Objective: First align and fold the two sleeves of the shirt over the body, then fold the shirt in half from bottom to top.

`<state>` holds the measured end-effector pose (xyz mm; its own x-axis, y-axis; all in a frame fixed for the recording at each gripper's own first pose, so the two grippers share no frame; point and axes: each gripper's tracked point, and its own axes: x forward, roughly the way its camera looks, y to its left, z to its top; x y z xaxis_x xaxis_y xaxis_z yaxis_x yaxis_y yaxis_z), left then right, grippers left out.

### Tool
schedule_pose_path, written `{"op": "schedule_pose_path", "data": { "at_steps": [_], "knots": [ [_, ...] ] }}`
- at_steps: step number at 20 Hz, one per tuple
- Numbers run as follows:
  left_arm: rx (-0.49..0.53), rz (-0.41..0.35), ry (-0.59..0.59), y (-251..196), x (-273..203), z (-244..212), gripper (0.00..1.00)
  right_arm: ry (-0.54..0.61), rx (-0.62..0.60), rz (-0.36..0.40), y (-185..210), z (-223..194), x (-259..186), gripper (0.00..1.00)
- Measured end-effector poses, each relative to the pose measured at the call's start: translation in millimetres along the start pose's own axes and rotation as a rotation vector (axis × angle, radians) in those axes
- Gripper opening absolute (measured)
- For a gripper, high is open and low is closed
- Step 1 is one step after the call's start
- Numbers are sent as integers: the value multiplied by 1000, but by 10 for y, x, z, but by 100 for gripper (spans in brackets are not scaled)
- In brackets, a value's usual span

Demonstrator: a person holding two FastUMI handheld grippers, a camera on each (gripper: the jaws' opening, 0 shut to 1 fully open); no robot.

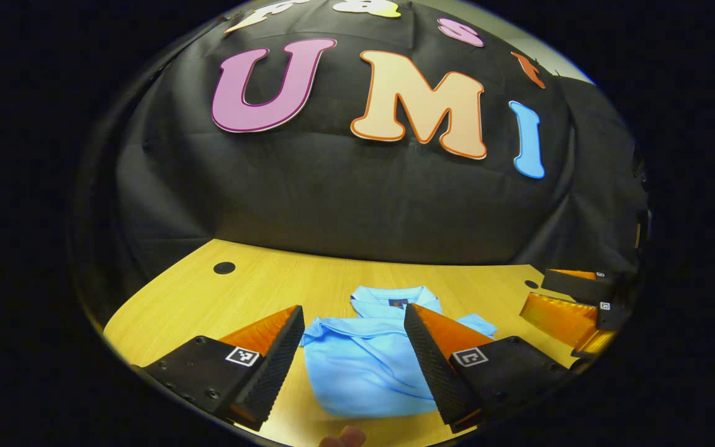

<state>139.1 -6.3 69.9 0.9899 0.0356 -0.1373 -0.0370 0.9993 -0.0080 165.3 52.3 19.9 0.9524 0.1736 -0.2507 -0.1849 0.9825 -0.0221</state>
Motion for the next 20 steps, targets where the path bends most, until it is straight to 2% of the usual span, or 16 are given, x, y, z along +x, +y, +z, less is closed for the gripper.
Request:
{"op": "schedule_pose_path", "data": {
  "at_steps": [3,9,15,20],
  "knots": [
    [-14,-31,-44,-103,-294,-24,96,-10,24,13,80,-166,-321,99],
    [-7,-33,-102,-172,-797,-212,96,-26,95,14,89,-382,-788,99],
    [35,28,-148,-115,-1197,-446,96,-62,75,-54,-36,-554,-1150,99],
    [-25,66,-149,-81,-1298,-545,96,-103,62,-104,-94,-600,-1381,99]
  ]
}}
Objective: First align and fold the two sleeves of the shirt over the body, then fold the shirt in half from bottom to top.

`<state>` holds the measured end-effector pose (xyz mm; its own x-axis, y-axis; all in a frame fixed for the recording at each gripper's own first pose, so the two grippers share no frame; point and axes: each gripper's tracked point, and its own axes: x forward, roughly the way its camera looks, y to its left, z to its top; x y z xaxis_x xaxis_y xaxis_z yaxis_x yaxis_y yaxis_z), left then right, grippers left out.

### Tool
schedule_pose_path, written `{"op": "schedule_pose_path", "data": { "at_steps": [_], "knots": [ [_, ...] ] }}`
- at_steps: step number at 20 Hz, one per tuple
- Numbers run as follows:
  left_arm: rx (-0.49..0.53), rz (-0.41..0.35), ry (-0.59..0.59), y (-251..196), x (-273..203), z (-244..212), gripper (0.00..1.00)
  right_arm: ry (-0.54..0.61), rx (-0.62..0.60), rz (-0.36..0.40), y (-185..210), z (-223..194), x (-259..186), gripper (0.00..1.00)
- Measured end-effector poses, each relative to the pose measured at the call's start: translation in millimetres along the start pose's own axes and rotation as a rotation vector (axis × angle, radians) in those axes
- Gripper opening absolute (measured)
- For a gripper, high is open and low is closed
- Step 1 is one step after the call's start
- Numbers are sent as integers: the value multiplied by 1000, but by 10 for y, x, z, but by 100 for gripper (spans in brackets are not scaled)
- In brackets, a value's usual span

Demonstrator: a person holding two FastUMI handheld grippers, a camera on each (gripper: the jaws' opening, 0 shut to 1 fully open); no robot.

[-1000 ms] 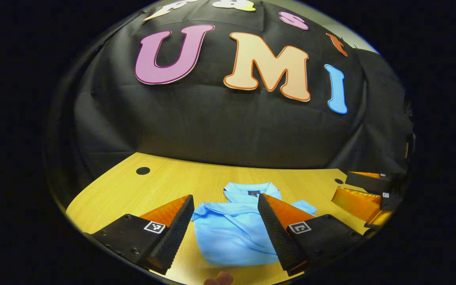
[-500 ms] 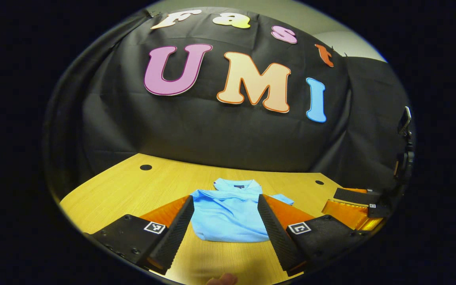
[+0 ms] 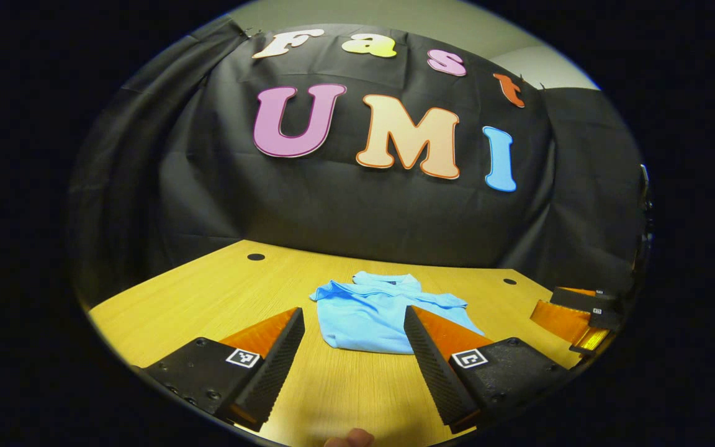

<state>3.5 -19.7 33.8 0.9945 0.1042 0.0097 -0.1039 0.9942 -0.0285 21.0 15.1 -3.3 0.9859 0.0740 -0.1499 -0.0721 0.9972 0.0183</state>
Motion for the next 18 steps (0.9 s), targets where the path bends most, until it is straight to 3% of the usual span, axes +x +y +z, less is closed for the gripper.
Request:
{"op": "schedule_pose_path", "data": {
  "at_steps": [4,8,18],
  "knots": [
    [26,29,3,44,-73,-12,96,-10,-32,-38,-102,-9,-43,99],
    [51,39,-16,37,-102,76,95,2,9,-9,-46,-45,-39,99],
    [59,20,1,-79,-52,47,96,5,5,-17,-93,-98,-29,99]
  ]
}}
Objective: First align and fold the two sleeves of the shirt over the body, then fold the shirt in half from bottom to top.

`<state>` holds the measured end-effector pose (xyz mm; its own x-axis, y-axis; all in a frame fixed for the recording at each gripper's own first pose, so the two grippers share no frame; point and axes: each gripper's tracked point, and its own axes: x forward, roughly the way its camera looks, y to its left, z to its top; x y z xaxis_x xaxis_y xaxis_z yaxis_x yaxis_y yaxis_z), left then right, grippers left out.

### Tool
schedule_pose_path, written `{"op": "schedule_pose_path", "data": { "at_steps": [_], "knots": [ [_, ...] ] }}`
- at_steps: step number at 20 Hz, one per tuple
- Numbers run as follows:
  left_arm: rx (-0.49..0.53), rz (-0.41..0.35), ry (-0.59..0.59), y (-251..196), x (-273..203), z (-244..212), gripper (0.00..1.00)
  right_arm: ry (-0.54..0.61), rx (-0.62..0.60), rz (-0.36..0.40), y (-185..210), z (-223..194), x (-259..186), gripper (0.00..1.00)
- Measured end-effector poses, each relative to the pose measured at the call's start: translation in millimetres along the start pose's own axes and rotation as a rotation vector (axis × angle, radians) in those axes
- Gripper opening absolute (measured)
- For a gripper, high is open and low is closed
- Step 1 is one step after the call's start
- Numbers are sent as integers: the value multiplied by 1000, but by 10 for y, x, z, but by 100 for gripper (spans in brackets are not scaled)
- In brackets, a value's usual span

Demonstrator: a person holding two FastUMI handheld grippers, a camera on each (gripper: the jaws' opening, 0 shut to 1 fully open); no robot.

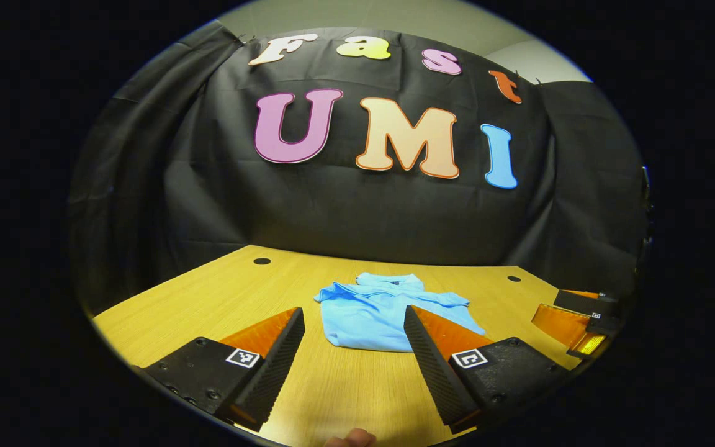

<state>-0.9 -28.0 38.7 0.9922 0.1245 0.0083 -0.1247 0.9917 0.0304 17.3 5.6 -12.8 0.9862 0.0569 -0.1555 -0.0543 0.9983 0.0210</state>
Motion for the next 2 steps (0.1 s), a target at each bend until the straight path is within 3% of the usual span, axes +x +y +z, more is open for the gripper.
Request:
{"op": "schedule_pose_path", "data": {
  "at_steps": [2],
  "knots": [
    [2,-4,6,-16,5,-22,96,1,4,1,0,-8,5,99]
  ]
}}
